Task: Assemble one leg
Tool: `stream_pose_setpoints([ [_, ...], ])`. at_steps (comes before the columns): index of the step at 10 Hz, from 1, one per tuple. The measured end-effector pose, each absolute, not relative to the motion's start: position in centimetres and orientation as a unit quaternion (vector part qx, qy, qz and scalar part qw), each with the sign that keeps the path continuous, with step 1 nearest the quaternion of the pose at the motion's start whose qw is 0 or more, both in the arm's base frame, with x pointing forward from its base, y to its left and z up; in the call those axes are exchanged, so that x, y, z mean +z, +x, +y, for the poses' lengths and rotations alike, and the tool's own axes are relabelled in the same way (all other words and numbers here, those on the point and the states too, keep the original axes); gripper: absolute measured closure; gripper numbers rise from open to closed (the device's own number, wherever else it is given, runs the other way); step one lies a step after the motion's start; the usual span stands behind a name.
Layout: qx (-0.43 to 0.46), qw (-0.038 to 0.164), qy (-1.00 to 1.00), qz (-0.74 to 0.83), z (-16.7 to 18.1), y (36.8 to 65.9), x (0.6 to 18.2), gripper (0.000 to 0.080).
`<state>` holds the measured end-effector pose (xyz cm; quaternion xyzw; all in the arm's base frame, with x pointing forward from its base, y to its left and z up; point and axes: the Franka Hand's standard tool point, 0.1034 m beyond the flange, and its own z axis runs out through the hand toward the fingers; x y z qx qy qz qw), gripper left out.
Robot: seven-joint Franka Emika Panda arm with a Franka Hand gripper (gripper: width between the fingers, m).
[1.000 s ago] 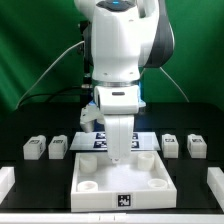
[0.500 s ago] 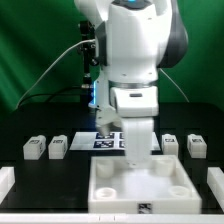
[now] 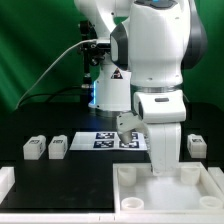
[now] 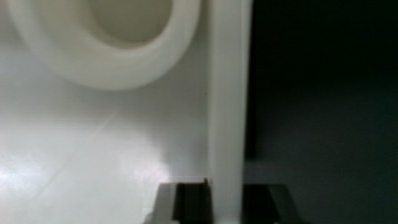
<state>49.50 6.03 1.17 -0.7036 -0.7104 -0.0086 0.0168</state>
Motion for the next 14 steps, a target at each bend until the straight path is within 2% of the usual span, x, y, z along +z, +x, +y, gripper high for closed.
stream_pose_setpoints([
  [3, 0.014, 0.031, -0.724, -0.689, 6.66, 49.67, 1.16, 0.0738],
  [5, 0.013, 0.03, -0.724, -0.689, 6.63, 49.65, 1.16, 0.0738],
  [6, 0.013, 0.031, -0.724, -0.689, 6.61, 49.62, 1.1, 0.064],
  [7, 0.013, 0.031, -0.724, -0.689, 6.58, 49.62, 1.09, 0.0465],
  [8, 0.013, 0.031, -0.724, -0.689, 6.57, 49.62, 1.09, 0.0465],
  [9, 0.013, 0.031, -0.724, -0.689, 6.55, 49.62, 1.09, 0.0239],
  [10, 0.013, 0.031, -0.724, -0.689, 6.54, 49.61, 1.08, 0.0239],
  [11, 0.013, 0.031, -0.724, -0.688, 6.53, 49.61, 1.08, 0.0173],
  [14, 0.013, 0.031, -0.725, -0.688, 6.51, 49.62, 1.08, 0.0152],
])
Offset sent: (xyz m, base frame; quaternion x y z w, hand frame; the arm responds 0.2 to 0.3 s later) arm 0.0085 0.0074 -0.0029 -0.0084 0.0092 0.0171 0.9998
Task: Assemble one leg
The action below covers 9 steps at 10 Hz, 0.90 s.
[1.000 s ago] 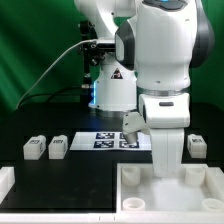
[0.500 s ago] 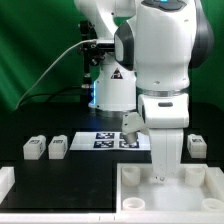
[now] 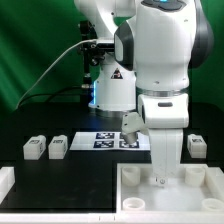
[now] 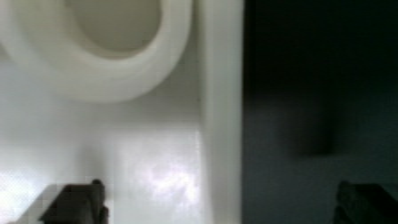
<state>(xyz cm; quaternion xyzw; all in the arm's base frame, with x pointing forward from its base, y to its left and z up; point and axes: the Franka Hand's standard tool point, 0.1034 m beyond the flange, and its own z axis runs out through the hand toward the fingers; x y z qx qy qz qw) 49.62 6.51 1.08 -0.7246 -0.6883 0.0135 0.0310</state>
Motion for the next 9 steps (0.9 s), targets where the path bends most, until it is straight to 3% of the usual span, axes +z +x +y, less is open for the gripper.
stream_pose_setpoints([
  [5, 0.013, 0.031, -0.726, -0.687, 6.5, 49.6, 1.1, 0.015],
  [7, 0.006, 0.017, -0.775, -0.632, 7.4, 49.5, 3.7, 0.015],
  [9, 0.003, 0.018, -0.868, -0.496, 9.5, 48.0, 4.9, 0.015],
])
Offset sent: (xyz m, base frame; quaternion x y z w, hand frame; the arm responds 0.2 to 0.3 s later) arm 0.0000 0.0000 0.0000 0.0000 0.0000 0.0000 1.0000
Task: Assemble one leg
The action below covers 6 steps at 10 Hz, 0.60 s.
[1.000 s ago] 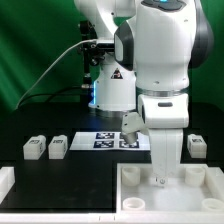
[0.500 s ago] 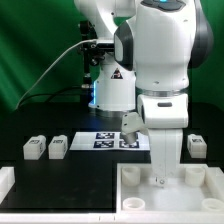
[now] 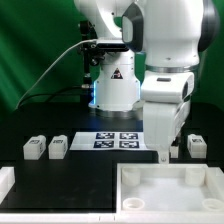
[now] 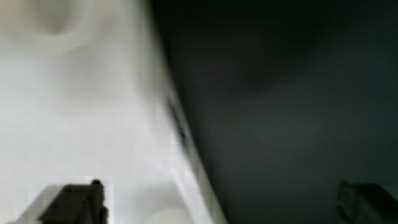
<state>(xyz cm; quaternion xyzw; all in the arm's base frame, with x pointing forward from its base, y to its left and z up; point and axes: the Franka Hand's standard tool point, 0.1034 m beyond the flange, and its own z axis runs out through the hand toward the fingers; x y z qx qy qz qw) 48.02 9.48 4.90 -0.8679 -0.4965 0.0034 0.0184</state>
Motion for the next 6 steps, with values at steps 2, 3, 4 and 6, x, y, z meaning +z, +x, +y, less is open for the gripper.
stream_pose_setpoints([
  [2, 0.003, 0.024, -0.916, -0.401, 10.5, 47.6, 5.1, 0.015],
  [3, 0.003, 0.025, -0.928, -0.373, 10.5, 47.6, 5.1, 0.015],
  [4, 0.005, 0.029, -0.95, -0.311, 10.7, 47.5, 5.1, 0.015],
  [6, 0.016, 0.031, -0.985, -0.17, 12.9, 45.8, 4.6, 0.015],
])
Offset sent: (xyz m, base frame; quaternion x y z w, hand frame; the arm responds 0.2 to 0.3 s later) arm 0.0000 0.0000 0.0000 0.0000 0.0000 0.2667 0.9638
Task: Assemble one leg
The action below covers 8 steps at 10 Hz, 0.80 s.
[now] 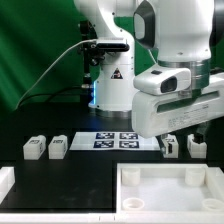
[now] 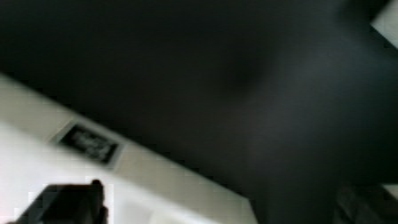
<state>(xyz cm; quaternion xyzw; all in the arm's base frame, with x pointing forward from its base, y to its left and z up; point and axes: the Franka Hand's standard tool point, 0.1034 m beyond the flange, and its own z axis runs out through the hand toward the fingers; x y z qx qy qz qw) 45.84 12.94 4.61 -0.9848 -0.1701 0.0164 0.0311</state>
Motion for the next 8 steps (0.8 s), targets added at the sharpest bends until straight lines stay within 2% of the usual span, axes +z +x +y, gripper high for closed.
stream_pose_setpoints([
  [2, 0.025, 0.03, -0.997, -0.073, 15.7, 44.4, 4.3, 0.015],
  [5, 0.039, 0.028, -0.995, -0.091, 15.5, 44.4, 4.4, 0.015],
  [6, 0.089, 0.018, -0.992, -0.09, 15.2, 43.5, 4.3, 0.015],
  [8, 0.234, -0.002, -0.971, -0.048, 17.1, 41.5, 4.8, 0.015],
])
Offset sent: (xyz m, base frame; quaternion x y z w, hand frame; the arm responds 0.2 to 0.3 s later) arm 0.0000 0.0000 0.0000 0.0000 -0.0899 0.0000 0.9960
